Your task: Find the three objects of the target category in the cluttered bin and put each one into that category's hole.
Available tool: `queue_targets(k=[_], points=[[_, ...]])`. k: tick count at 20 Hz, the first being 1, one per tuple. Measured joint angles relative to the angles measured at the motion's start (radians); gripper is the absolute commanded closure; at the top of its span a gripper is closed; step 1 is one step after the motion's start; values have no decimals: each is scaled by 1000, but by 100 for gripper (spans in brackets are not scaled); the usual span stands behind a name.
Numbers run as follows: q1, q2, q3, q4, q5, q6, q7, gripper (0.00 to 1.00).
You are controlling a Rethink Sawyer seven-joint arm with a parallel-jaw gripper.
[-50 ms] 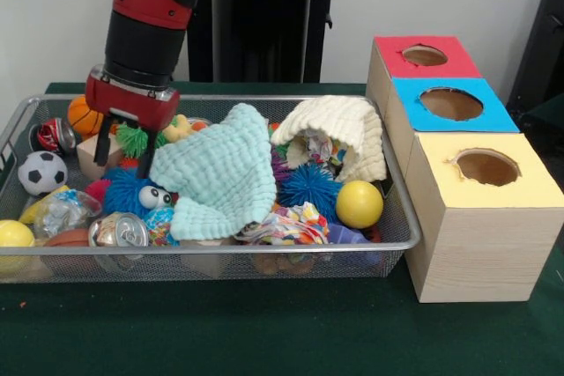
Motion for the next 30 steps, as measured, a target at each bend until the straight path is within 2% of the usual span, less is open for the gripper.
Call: queue_targets(k=[6,12,22,30], points=[[7,46,-45,0,70,-206,35,0],[3,112,-79,0,114,-337,35,0],[1,194,-95,0,163,-349,35,0],[2,194,-96,-1,163,-353,35,0]])
